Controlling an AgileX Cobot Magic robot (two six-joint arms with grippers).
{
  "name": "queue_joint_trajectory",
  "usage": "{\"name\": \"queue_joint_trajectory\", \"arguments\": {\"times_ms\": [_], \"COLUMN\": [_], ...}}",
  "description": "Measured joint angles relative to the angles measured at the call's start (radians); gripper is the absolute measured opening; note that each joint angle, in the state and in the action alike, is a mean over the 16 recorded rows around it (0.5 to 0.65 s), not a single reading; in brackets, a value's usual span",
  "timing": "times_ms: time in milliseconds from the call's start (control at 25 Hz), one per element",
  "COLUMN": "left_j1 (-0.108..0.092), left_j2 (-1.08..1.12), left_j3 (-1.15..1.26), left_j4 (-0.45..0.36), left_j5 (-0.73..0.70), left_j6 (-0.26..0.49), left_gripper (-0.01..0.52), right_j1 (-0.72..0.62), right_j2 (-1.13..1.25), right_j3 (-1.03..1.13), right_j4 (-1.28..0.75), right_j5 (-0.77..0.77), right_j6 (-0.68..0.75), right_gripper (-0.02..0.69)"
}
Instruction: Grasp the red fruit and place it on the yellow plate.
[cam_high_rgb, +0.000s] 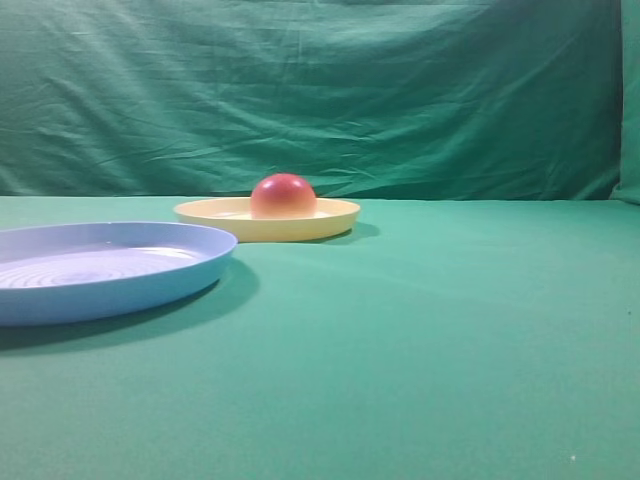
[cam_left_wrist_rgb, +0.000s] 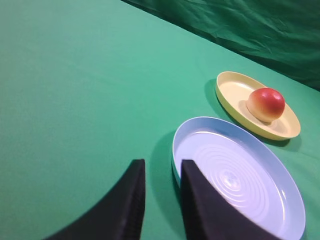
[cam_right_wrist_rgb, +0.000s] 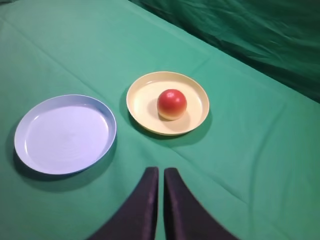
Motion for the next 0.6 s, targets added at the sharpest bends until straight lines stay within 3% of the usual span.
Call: {"name": "queue_joint_trajectory", "arguments": {"times_ms": [360, 600], "left_j1": [0.0, 0.0], "left_j2": [0.0, 0.0], "left_j3": [0.0, 0.0], "left_j4": [0.0, 0.0], "left_j5": [0.0, 0.0], "left_j6": [0.0, 0.0], "left_gripper": [0.157, 0.157], "right_j1": [-0.002, -0.054], "right_j2": [-0.184, -0.239], "right_j3": [0.104, 0.189], "right_j4": [0.002, -0.017], "right_j5": [0.05, -0.004], "right_j6": [0.009, 0.009], "right_gripper": [0.0, 0.0]}}
